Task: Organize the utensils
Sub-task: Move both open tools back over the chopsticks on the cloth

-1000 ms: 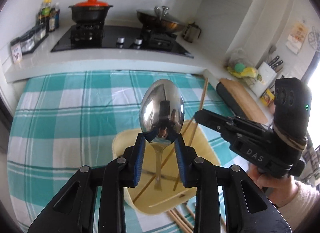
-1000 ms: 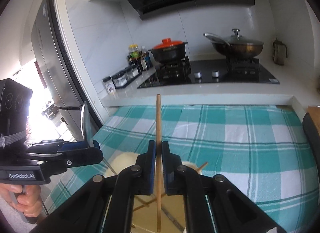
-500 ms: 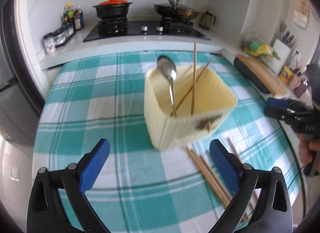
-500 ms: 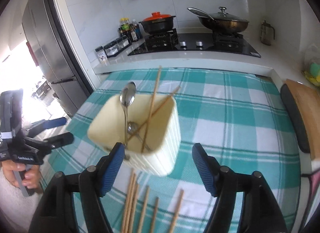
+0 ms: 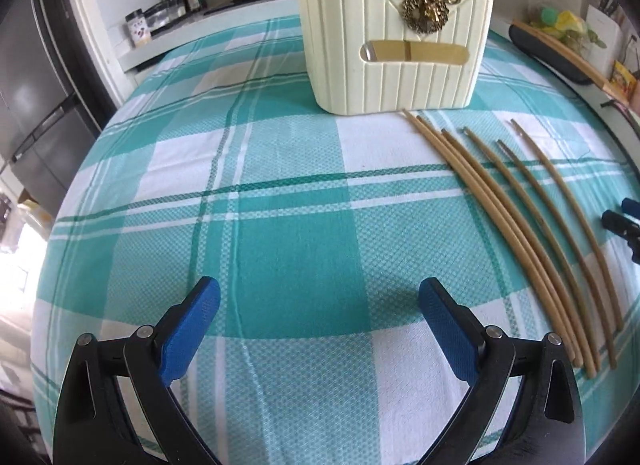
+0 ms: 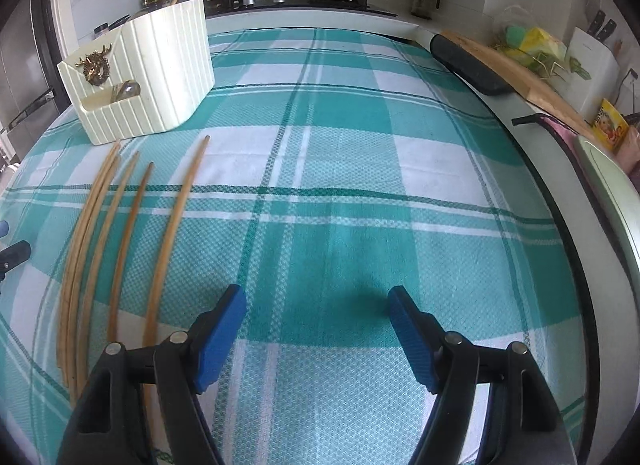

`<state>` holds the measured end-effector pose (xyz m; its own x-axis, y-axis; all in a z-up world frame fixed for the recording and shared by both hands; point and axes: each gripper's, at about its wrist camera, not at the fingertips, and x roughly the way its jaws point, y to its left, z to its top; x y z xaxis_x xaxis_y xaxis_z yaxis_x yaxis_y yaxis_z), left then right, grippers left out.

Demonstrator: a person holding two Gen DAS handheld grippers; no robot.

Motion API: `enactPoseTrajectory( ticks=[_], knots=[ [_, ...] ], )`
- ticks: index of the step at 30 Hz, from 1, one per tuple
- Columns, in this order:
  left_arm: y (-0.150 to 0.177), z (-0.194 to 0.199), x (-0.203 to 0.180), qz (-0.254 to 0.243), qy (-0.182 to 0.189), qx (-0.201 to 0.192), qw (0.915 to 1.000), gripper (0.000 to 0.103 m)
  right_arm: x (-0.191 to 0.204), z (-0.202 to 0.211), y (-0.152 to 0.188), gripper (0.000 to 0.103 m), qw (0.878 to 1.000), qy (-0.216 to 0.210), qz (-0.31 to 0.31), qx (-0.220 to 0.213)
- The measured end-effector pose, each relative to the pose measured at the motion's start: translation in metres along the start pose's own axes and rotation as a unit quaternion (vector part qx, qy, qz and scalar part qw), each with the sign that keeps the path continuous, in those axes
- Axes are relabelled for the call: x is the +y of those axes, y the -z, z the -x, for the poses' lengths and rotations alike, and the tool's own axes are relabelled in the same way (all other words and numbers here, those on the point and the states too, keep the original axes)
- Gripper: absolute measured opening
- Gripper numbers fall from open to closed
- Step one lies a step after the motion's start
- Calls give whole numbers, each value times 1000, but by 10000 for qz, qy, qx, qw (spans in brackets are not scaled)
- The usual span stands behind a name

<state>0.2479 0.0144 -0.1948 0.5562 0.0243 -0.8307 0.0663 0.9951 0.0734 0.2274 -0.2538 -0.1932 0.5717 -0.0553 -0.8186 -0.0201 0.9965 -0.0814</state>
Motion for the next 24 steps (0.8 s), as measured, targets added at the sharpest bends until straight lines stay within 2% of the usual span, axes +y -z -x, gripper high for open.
enactPoseTrajectory(
  ticks=[4,8,24],
  knots=[
    [1,-6,3,362,160,-132,9991,103,1,0,3,82,9998,75,-55,-181],
    [2,-6,5,414,207,-153,9988,103,-4,-3,2,88,9997,14,-189,-129],
    [2,-6,3,409,199,-90,9989,103,-4,-4,2,91,9997,-25,-224,-106]
  ],
)
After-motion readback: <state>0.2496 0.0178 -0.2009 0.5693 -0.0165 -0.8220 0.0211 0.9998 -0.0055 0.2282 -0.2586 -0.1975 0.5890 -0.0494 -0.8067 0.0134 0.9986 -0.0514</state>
